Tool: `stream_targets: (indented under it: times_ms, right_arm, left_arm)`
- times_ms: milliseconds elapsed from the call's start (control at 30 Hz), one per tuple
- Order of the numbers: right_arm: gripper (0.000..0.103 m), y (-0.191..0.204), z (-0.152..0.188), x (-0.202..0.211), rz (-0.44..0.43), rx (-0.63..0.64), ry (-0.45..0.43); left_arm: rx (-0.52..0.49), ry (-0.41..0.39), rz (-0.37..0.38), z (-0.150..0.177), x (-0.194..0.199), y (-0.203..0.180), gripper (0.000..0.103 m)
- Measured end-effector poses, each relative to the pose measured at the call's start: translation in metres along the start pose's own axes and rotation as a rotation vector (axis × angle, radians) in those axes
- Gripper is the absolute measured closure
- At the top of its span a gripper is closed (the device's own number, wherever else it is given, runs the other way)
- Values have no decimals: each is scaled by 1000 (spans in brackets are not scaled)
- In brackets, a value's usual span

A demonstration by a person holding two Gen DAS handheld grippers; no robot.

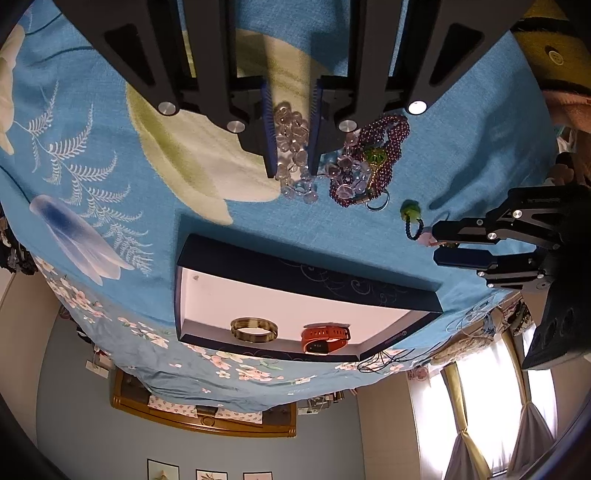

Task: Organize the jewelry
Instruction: 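Grasp the pink hair tie with the left tool while the right tool grasps the clear bead bracelet, then carry both into the box lid and open both tools to release them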

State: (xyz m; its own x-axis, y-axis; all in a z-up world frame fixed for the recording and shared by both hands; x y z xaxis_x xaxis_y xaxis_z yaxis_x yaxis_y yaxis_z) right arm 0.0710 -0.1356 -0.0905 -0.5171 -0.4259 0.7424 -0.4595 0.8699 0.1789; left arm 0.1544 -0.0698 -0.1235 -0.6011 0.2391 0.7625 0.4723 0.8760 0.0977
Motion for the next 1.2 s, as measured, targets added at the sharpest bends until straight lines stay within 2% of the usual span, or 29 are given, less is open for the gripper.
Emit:
stream_targets:
  times_ms: [100, 367, 467, 533, 567, 800, 867, 933, 1000, 1033, 1100, 1200]
  right_arm:
    - [103, -1, -3, 6, -14, -15, -20]
    - [103, -5, -6, 12, -34, -43, -35]
    - [95, -6, -5, 10, -31, -55, -31]
    - [79, -7, -5, 8, -23, -51, -24]
    - [76, -8, -5, 7, -16, -49, -26]
    - [75, -6, -12, -6, -38, -44, 6]
    - [76, -6, -13, -7, -36, -33, 14]
    - [89, -4, -13, -8, -44, -26, 13]
    - [94, -2, -13, -6, -41, -14, 5]
    - [103, -1, -14, -4, -42, -11, -4]
    - [103, -2, -15, -3, -40, -12, -8]
    - [103, -2, -14, -1, -43, -15, -13]
  left_arm:
    - [-12, 7, -10, 2, 2, 1, 79]
    - [-33, 20, -54, 9, 10, 7, 77]
    - [-37, -9, -32, 9, 17, 3, 75]
    - [-52, -20, -25, 7, 18, -2, 75]
    - [-56, -19, -24, 6, 17, -4, 75]
    - [-59, 11, -17, 1, 1, -9, 75]
    - [-58, 19, -17, 2, -3, -9, 75]
    - [-51, 31, -15, 4, -6, -8, 82]
    - [-41, 39, -9, 7, -8, -7, 85]
    - [-38, 35, -7, 7, -8, -6, 89]
    - [-28, 33, -7, 8, -7, -4, 97]
    - [-12, 32, -4, 8, -7, -3, 98]
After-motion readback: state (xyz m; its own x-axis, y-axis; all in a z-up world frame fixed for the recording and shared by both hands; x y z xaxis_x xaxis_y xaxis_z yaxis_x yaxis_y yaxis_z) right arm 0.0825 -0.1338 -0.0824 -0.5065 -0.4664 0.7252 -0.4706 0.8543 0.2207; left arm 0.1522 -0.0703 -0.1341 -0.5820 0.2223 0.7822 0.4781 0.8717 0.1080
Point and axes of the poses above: each gripper's, at about its wrist camera, not at the fingertips, and x roughly against the way its jaws point, y to its left, z to its underside, the point moved 6 cm from there along -x, roughly the way its jaws point, and after that the axes turned 9 degrees about -z, right-handed, at the moved point
